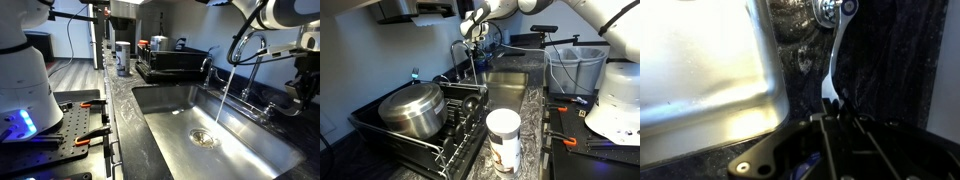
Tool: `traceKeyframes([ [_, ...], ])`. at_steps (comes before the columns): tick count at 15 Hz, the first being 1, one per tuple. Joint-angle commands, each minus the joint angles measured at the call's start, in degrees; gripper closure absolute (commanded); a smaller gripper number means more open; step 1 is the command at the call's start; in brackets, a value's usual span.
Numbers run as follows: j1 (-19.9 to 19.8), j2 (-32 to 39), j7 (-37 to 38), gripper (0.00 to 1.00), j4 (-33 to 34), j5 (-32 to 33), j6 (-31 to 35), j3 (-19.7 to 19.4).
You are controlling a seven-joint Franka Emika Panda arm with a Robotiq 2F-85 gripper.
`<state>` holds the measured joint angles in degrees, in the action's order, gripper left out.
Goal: Push the faucet handle on the right forwards then backwards.
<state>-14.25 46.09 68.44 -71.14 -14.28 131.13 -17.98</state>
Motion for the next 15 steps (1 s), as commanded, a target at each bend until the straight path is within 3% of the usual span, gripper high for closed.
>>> traceKeyframes([
  [1, 0.0, -1.4, -0.6, 0.97, -0.6, 0.8, -2.9, -0.3],
  [15, -4.6, 4.8, 1.5, 0.97, 13.2, 1.2, -10.2, 3.4],
])
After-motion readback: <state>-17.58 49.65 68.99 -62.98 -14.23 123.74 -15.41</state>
